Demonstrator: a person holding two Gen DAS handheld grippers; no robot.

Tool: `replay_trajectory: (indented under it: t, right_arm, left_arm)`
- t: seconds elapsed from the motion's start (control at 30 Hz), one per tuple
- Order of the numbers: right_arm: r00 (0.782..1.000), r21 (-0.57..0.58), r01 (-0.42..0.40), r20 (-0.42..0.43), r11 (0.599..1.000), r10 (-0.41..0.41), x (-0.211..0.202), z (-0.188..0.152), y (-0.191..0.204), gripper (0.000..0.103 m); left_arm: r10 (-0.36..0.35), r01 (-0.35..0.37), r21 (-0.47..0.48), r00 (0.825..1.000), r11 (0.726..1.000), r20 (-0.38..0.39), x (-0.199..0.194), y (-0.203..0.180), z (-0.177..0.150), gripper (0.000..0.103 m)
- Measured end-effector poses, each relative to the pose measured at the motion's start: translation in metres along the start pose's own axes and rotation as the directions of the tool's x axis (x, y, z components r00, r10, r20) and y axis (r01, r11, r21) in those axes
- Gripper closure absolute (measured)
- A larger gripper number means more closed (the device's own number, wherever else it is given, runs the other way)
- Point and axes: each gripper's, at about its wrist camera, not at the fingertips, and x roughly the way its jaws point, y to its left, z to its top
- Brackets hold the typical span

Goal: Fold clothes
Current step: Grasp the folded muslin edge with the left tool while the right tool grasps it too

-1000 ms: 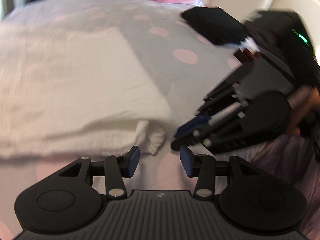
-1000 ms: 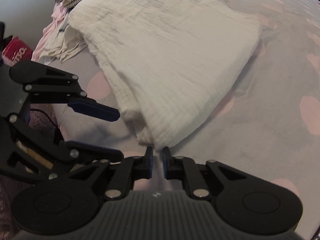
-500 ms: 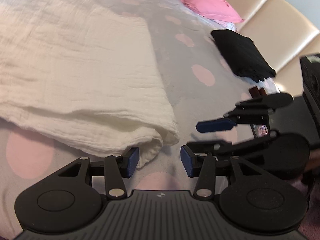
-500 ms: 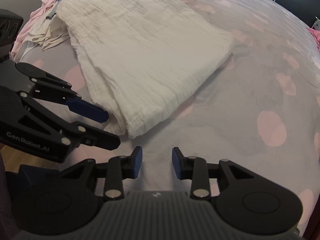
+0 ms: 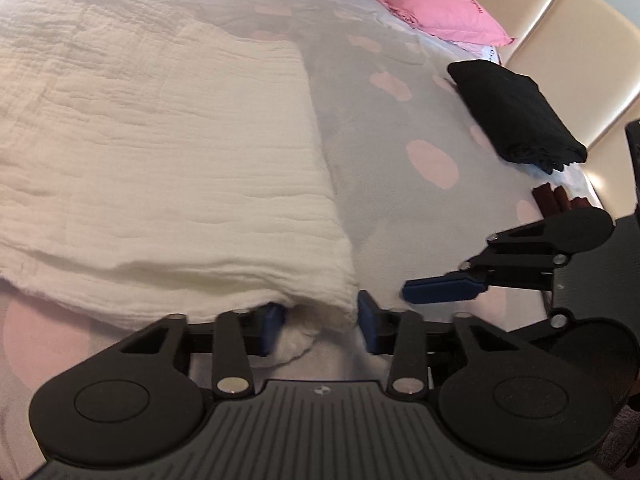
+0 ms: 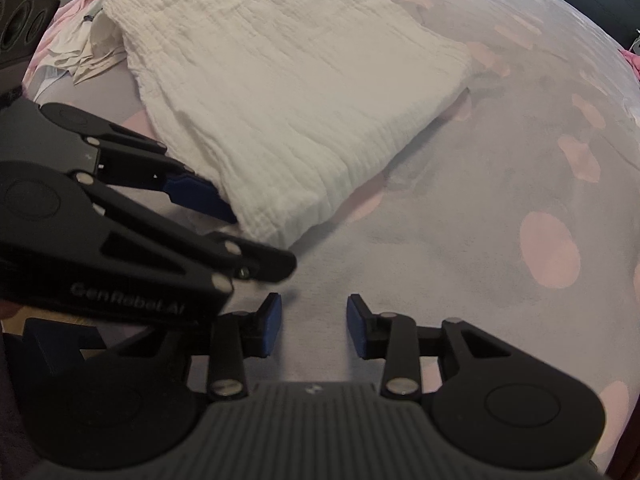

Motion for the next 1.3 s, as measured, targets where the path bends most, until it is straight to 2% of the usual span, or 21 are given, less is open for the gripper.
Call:
replay_trajectory:
  t: [0.1, 0.23, 0.43, 0.53, 0.67, 0.87, 0.93, 1.07, 1.2, 1.23, 1.27, 1.3]
  right_arm:
    - [1.0, 0.007, 0.007, -0.003, 1.0, -0.007, 0.001, 0.001, -0.003, 0.063]
    - [0.999, 0.025, 0.038, -0.002, 0.999, -0.038, -0.001, 0.002, -0.012, 0.059]
    - [0.997, 0.058, 0.071, 0.025, 0.996, -0.072, -0.009, 0.009, -0.025, 0.058]
    - [0.995, 0.064, 0.083, 0.045, 0.994, -0.086, -0.016, 0.015, -0.028, 0.058]
    - [0.994, 0.061, 0.087, 0.068, 0.994, -0.091, -0.023, 0.026, -0.031, 0.059]
    - [0.991, 0.038, 0.016, 0.131, 0.999, -0.021, -0.031, 0.041, -0.033, 0.061]
    - [0.991, 0.022, 0.009, 0.137, 1.0, -0.012, -0.028, 0.046, -0.032, 0.065]
    - [0.989, -0.011, 0.019, 0.144, 1.0, -0.018, -0.013, 0.063, -0.034, 0.066]
    - [0.984, 0.033, -0.036, 0.173, 0.999, 0.03, 0.005, 0.077, -0.046, 0.066]
    - [0.983, 0.042, -0.068, 0.174, 0.997, 0.059, 0.008, 0.08, -0.047, 0.071]
    - [0.982, 0.039, -0.091, 0.168, 0.995, 0.084, 0.01, 0.082, -0.045, 0.087]
    - [0.982, 0.02, -0.107, 0.159, 0.994, 0.102, 0.01, 0.082, -0.041, 0.095]
  left_arm:
    - [-0.03, 0.03, -0.014, 1.0, 0.999, -0.004, -0.004, 0.01, 0.003, 0.093]
    - [-0.068, 0.068, 0.004, 0.998, 0.998, -0.012, -0.021, 0.012, 0.0, 0.095]
    - [-0.091, 0.094, 0.061, 0.995, 0.994, -0.047, -0.06, 0.016, -0.017, 0.097]
    - [-0.078, 0.085, 0.073, 0.992, 0.994, -0.101, -0.072, 0.025, -0.033, 0.097]
    - [-0.053, 0.074, 0.094, 0.977, 0.993, -0.206, -0.085, 0.038, -0.057, 0.097]
    - [-0.014, 0.048, 0.109, 0.955, 0.993, -0.297, -0.086, 0.05, -0.081, 0.097]
    - [-0.001, 0.034, 0.102, 0.95, 0.994, -0.312, -0.083, 0.055, -0.086, 0.097]
    - [-0.009, 0.032, 0.068, 0.95, 0.997, -0.313, -0.082, 0.063, -0.089, 0.097]
    - [-0.016, 0.032, 0.049, 0.951, 0.998, -0.31, -0.08, 0.067, -0.09, 0.097]
    - [-0.015, 0.032, 0.049, 0.951, 0.998, -0.309, -0.08, 0.067, -0.09, 0.097]
    - [-0.017, 0.033, 0.048, 0.951, 0.998, -0.309, -0.08, 0.067, -0.09, 0.097]
    - [-0.019, 0.034, 0.046, 0.951, 0.998, -0.309, -0.079, 0.067, -0.09, 0.097]
